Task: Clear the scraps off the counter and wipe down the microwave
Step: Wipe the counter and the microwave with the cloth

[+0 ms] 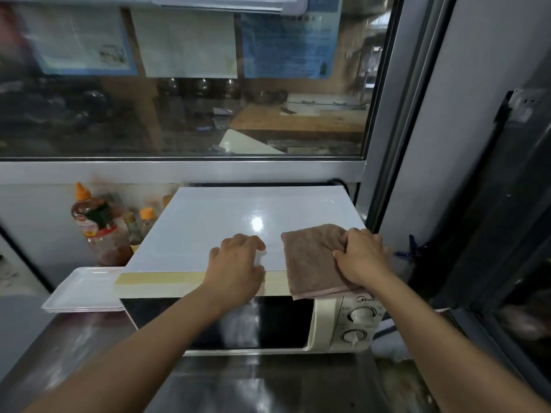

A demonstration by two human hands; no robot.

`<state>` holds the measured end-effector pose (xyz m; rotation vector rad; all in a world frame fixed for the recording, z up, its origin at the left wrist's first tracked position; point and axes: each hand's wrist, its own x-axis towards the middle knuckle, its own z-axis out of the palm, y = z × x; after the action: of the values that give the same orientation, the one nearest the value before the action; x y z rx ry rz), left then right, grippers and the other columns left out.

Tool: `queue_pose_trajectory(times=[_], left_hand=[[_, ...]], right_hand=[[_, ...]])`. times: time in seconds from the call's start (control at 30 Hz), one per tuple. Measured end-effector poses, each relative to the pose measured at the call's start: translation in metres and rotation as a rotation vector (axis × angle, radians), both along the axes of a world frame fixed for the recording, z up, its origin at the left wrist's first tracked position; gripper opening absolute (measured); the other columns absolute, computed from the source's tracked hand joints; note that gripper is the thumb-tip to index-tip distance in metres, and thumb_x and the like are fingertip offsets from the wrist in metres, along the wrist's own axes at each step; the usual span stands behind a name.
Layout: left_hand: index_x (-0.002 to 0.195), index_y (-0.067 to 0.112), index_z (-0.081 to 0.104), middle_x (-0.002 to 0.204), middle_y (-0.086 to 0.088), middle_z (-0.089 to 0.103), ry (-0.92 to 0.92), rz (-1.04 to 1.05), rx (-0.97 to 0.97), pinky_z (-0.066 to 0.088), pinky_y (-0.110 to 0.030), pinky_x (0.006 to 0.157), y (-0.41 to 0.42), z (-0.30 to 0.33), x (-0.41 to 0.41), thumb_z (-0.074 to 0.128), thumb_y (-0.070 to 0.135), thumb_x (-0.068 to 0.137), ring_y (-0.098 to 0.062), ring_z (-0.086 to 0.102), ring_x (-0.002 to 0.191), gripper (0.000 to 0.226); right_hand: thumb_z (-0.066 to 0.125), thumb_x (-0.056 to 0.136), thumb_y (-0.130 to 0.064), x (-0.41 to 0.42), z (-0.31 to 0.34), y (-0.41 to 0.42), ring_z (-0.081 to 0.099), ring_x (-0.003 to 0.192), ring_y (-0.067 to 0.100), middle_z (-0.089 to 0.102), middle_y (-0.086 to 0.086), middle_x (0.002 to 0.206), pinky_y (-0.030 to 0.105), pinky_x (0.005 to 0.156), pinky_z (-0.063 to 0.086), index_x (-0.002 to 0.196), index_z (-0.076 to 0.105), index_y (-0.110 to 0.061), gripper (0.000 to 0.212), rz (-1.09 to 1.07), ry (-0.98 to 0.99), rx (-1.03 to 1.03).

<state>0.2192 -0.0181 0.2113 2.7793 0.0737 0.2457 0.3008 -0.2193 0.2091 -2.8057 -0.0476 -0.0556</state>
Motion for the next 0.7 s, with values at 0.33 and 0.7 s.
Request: queue_pose_trajectory(times=[0.33,0.7], left_hand=[[0.125,0.023,0.045,0.101,0.004,0.068,0.104,-0.120,-0.666,0.046,-0.020,0.074,-0.012,0.026,-0.001,0.054,0.032,0.091,-0.008,0.062,0.092,0.036],[0.118,0.016,0.049,0.094,-0.009,0.067,0.317,-0.021,-1.700,0.052,-0.030,0.058,0.000,0.055,0.000,0.053,-0.003,0.089,-0.018,0.066,0.074,0.035]], right_hand=[[0.068,0.080,-0.011,-0.039,0.055,0.014,0.059,0.082,0.010,0.059,-0.005,0.092,0.026,0.064,0.047,0.093,0.047,-0.028,0.030,0.037,-0.085,0.799],[0.069,0.080,-0.004,-0.064,0.084,0.020,0.062,0.093,0.019,0.058,0.006,0.107,0.035,0.079,0.054,0.130,0.038,-0.025,0.062,0.003,-0.036,1.014]])
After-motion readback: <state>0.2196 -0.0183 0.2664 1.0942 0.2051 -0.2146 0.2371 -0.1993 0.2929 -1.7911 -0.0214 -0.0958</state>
